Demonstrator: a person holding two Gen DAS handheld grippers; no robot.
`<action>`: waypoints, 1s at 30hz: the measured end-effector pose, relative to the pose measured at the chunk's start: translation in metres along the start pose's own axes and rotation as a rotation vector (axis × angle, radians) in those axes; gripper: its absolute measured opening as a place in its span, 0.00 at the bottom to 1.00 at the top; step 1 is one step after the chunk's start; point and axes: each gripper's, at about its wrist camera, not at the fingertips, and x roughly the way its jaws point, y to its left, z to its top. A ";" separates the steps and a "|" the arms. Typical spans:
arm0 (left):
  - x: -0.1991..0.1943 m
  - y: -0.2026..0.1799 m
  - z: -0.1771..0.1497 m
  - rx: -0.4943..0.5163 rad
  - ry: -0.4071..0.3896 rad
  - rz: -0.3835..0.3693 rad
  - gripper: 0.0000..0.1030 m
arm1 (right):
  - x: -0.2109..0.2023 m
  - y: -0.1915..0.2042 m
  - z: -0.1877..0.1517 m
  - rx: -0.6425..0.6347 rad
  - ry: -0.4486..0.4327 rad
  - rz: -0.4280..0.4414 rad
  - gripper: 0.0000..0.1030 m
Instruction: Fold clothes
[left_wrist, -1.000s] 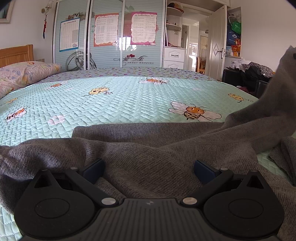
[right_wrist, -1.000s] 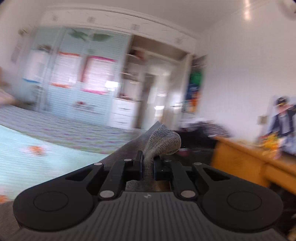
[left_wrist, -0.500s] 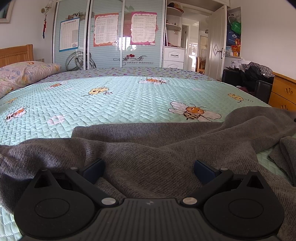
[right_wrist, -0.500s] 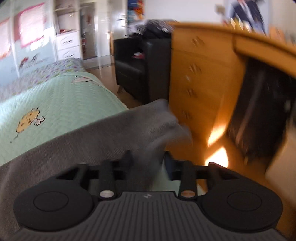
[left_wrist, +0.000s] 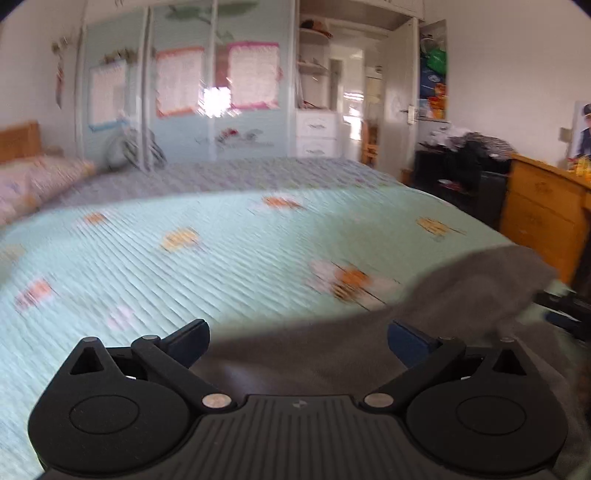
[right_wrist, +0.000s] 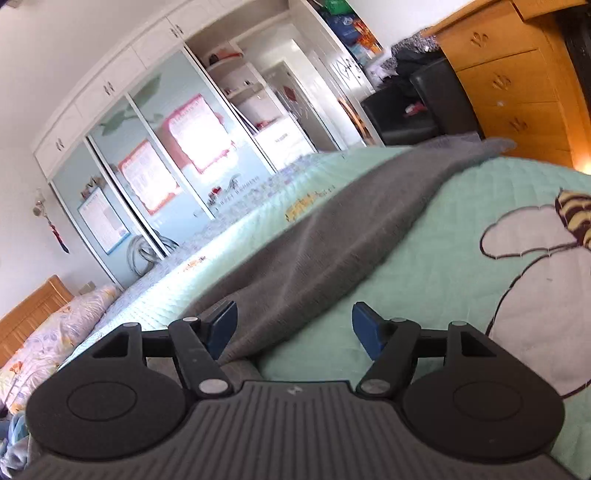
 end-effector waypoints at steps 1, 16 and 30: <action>-0.001 0.008 0.012 0.022 -0.011 0.033 0.99 | 0.002 -0.007 0.002 0.040 0.008 0.017 0.68; 0.120 0.105 -0.010 0.159 0.373 -0.195 0.92 | 0.002 -0.018 0.001 0.112 0.029 0.069 0.67; 0.125 0.084 -0.026 0.236 0.423 -0.339 0.34 | 0.005 -0.018 0.003 0.093 0.035 0.058 0.68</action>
